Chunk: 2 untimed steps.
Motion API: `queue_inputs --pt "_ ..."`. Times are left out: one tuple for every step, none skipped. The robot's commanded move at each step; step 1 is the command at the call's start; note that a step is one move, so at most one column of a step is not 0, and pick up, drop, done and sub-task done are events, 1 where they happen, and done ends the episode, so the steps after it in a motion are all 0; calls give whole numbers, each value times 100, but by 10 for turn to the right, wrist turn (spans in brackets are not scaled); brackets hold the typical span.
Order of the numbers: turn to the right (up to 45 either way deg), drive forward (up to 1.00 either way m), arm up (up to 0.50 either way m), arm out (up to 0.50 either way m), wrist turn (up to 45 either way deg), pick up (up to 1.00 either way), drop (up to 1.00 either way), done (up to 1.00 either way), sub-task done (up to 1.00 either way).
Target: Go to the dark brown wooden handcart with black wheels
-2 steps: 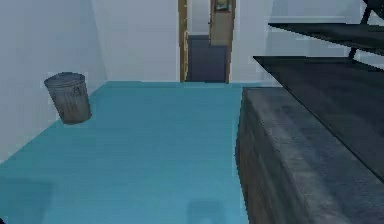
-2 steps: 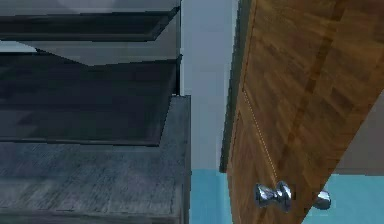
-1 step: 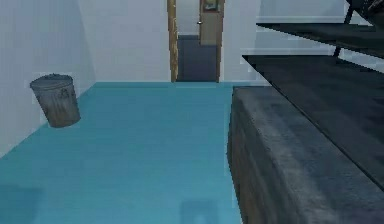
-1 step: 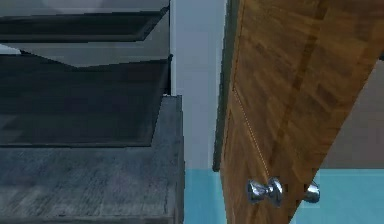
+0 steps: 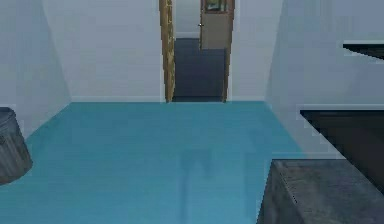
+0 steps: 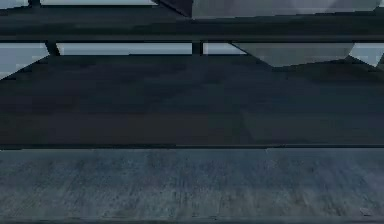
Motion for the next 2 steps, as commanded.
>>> queue_inputs --pt "0 100 0 0 0 0 0 0 0" --pt "30 0 0 0 0 0 0 0 0"
